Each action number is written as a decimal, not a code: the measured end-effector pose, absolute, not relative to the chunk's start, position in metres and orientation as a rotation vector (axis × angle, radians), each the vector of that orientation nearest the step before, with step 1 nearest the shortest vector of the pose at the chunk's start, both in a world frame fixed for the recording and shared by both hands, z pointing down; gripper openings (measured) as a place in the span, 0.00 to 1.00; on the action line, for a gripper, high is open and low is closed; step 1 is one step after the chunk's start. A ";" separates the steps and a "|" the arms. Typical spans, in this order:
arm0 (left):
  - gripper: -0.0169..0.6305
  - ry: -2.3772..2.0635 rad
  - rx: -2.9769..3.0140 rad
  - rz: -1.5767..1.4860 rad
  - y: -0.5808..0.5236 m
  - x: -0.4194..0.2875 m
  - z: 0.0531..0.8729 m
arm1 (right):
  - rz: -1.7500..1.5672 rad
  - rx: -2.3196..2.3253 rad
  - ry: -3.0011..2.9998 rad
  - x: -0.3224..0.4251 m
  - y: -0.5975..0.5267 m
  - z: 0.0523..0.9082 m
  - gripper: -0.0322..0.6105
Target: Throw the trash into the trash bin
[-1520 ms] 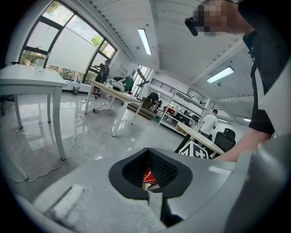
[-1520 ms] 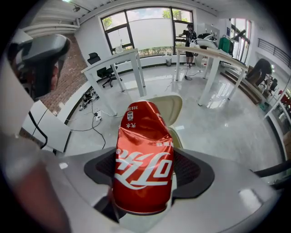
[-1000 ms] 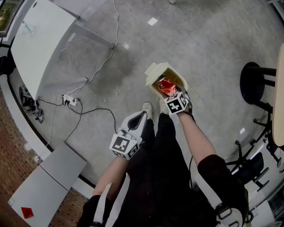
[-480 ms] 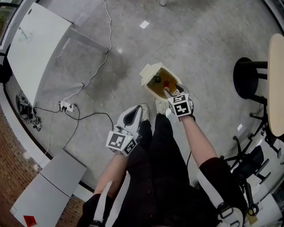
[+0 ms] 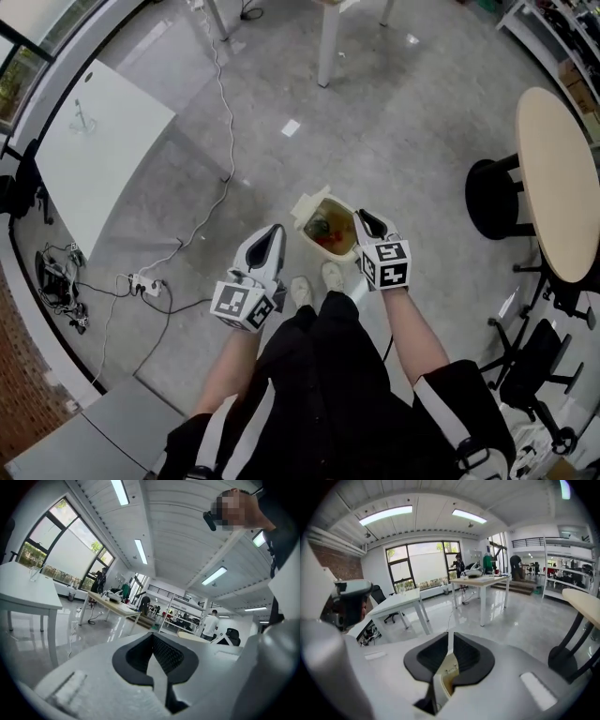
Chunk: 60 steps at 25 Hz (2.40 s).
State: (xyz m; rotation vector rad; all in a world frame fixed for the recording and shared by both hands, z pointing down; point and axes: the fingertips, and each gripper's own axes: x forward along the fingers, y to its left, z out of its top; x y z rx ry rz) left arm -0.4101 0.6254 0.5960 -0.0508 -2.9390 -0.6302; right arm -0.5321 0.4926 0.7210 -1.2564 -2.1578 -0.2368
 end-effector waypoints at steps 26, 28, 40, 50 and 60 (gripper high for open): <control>0.03 -3.282 0.317 -0.453 0.416 -0.342 0.433 | 0.082 -1.344 -2.692 -0.446 0.215 0.485 0.06; 0.03 -3.290 0.286 -0.452 0.404 -0.329 0.433 | 0.088 -1.347 -2.677 -0.436 0.198 0.491 0.06; 0.03 -3.244 0.312 -0.426 0.350 -0.279 0.444 | 0.253 -1.281 -2.704 -0.387 0.130 0.500 0.06; 0.03 -3.240 0.514 -0.398 0.341 -0.298 0.432 | 0.138 -1.178 -2.890 -0.356 0.112 0.468 0.06; 0.03 -3.208 0.514 -0.365 0.391 -0.293 0.444 | 0.203 -1.025 -2.912 -0.352 0.128 0.481 0.06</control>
